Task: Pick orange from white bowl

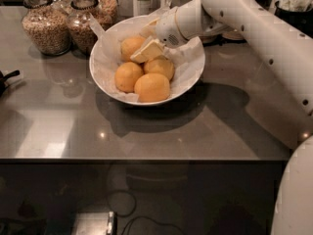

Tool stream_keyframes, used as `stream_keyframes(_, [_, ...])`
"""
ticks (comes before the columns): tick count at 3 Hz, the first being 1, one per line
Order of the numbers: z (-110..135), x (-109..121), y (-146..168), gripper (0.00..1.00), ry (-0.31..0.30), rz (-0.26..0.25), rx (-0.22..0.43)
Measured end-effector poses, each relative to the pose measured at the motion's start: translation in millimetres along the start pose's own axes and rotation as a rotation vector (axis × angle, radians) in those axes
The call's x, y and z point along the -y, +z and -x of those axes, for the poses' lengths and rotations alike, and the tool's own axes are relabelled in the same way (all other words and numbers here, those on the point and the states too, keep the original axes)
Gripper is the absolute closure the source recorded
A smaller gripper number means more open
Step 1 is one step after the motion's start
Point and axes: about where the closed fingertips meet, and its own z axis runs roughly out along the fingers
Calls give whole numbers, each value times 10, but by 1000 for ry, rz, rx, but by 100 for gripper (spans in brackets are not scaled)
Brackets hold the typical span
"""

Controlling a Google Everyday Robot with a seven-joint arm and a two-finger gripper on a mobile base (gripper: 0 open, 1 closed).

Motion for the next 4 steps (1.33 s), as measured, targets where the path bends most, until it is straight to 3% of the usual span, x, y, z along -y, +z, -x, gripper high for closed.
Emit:
stream_keyframes(1, [21, 18, -17, 36, -1, -1, -1])
stream_keyframes(2, [-21, 100, -7, 19, -64, -15, -69])
stream_keyframes(3, [7, 109, -27, 31, -65, -16, -69])
stream_keyframes(4, [-23, 83, 39, 55, -111, -22, -130])
